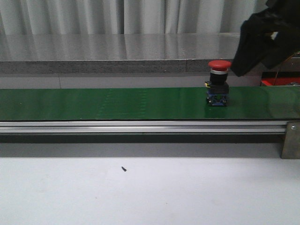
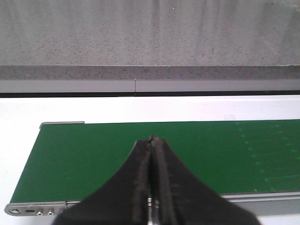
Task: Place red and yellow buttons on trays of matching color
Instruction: 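Lower the right gripper and grasp the second red button at the belt end, then lower the red button into the red tray and open the right gripper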
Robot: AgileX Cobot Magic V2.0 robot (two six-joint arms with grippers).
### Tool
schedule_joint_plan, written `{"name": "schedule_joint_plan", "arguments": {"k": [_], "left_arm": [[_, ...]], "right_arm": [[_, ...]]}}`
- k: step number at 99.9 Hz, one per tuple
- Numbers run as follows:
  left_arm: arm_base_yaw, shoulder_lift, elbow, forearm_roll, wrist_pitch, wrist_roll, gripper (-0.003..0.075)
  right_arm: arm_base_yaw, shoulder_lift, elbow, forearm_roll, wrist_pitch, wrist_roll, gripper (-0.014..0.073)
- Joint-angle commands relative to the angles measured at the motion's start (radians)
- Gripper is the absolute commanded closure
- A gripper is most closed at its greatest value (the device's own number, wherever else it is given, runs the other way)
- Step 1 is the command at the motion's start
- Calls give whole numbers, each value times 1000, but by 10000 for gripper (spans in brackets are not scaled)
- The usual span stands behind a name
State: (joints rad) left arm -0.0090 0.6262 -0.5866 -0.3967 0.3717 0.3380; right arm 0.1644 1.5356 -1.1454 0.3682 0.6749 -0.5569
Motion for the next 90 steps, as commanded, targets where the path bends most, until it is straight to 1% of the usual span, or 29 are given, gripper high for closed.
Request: {"name": "schedule_joint_plan", "arguments": {"k": [1, 27, 46, 51, 56, 63, 75, 80, 85, 90], "left_arm": [[-8, -1, -28, -21, -74, -5, 740], [-8, -1, -28, -21, -74, -5, 740], [-8, -1, -28, -21, -74, -5, 740], [-8, -1, -28, -21, -74, -5, 740], [-8, -1, -28, -21, -74, -5, 740], [-8, -1, -28, -21, -74, -5, 740], [-8, -1, -28, -21, -74, -5, 740], [-8, -1, -28, -21, -74, -5, 740], [-8, -1, -28, -21, -74, -5, 740], [-8, -1, -28, -21, -74, -5, 740]], "right_arm": [[28, -41, -22, 15, -119, -9, -13], [37, -27, -22, 5, -251, -9, -13], [30, 58, -22, 2, -251, -9, -13], [24, 85, -22, 2, -249, -9, -1], [17, 108, -22, 3, -249, -6, 43], [7, 130, -22, 3, -244, 2, 152], [-3, 132, -22, 2, -239, 2, 414], [-4, 127, -24, 2, -240, 2, 494], [-4, 119, -29, 2, -237, 2, 533], [-5, 111, -39, 2, -232, 2, 531]]}}
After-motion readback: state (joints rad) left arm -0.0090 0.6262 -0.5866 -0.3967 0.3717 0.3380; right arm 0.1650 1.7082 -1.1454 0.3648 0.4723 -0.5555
